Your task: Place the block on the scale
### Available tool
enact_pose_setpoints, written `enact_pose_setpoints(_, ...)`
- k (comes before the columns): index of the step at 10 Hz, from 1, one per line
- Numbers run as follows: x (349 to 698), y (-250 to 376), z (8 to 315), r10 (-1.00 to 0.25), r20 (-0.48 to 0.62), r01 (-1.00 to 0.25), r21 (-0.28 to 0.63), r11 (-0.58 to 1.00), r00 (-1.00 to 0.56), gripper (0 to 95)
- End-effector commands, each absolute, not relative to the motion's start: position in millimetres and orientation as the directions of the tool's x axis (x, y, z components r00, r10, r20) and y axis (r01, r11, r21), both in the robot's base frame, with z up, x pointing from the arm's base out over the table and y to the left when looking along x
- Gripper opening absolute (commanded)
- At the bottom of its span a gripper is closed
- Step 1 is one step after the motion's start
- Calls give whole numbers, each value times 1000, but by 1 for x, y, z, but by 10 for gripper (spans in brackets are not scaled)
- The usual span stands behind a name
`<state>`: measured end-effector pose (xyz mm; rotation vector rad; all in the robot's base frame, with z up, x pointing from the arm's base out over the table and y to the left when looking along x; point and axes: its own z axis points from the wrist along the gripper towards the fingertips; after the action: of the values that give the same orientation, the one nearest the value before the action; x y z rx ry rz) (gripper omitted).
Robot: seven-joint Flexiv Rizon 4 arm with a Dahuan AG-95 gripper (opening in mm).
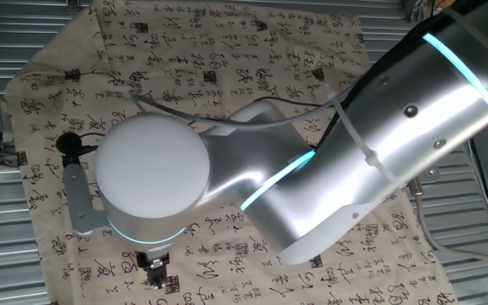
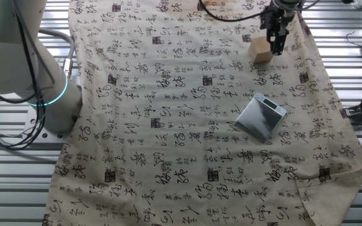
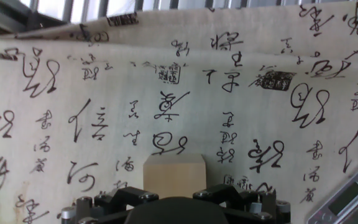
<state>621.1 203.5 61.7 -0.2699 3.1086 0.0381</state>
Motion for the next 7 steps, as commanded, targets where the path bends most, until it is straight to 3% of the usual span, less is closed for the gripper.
enact_pose_setpoints(1, 620, 203, 61, -173, -22, -173, 27, 984, -985, 950)
enact_pose_setpoints(4, 621, 204, 59, -173, -21, -174, 24, 984, -985, 950)
enact_pose_setpoints(5, 622, 204, 57, -172, -22, -173, 25, 985, -985, 760)
enact_pose_setpoints(7, 623, 204, 55, -174, -23, -175, 24, 984, -984, 760)
